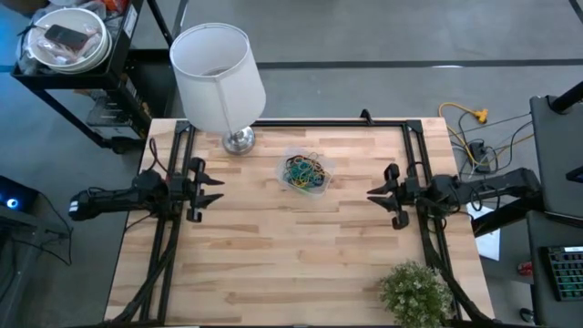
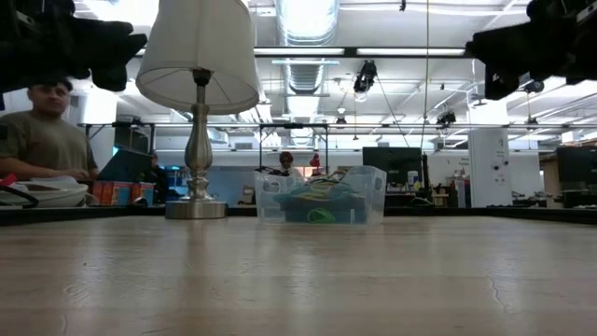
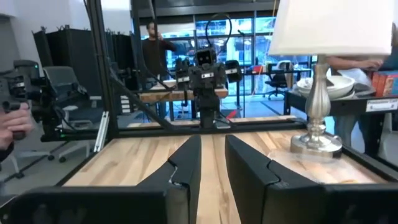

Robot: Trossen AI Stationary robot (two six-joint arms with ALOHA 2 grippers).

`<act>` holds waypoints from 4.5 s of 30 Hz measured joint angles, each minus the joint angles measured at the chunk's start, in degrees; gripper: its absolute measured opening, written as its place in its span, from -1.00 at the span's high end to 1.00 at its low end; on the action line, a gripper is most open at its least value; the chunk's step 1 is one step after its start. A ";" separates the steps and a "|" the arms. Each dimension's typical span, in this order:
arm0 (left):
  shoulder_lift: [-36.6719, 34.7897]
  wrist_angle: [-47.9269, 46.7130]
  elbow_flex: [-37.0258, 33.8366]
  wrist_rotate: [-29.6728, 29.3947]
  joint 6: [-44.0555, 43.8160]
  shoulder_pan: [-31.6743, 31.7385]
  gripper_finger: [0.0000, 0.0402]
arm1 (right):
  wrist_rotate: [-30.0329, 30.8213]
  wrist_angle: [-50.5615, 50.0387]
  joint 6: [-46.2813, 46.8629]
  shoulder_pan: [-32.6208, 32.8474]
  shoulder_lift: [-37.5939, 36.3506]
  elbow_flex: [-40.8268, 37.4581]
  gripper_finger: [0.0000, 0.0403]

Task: Pick and place rubber bands into bin
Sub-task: Return to Home Position

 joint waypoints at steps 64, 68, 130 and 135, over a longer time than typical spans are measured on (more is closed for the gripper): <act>-0.07 -0.50 -0.20 0.06 3.05 0.04 0.30 | -15.61 -15.93 0.78 -10.31 -16.10 -2.24 0.66; 0.09 -1.00 -0.20 0.02 3.44 0.04 0.30 | -11.80 -19.48 1.49 -9.81 -15.66 -2.24 0.66; 0.65 -13.07 -0.20 -9.03 -1.14 0.09 0.30 | -12.98 -19.21 1.02 -9.60 -15.30 -2.28 0.66; 1.16 -13.20 -0.21 -9.10 -0.33 0.09 0.30 | -12.96 -19.21 1.02 -9.60 -15.31 -2.28 0.66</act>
